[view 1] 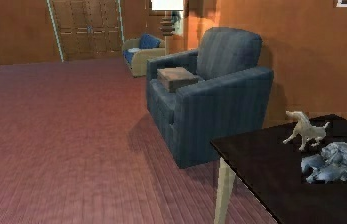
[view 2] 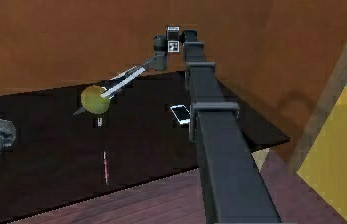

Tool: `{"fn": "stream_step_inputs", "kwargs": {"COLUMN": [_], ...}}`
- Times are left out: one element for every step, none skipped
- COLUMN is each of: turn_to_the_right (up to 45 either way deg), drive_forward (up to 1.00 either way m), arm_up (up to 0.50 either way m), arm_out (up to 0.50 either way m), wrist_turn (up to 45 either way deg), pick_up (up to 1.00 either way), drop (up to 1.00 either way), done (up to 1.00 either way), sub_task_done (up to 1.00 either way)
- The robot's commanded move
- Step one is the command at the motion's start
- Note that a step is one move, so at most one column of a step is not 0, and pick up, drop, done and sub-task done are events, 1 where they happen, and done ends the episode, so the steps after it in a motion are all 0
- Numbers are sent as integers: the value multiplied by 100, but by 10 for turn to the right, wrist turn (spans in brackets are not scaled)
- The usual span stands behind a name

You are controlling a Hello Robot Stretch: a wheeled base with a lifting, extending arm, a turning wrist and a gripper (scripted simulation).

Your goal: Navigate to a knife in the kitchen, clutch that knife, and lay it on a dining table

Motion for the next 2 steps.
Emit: {"fn": "stream_step_inputs", "kwargs": {"turn_to_the_right": [0, 0], "drive_forward": [0, 0], "arm_up": [-32, 0], "arm_out": [0, 0], "wrist_turn": [0, 0], "pick_up": [0, 0], "drop": [0, 100], "done": [0, 0], "sub_task_done": [0, 0]}}
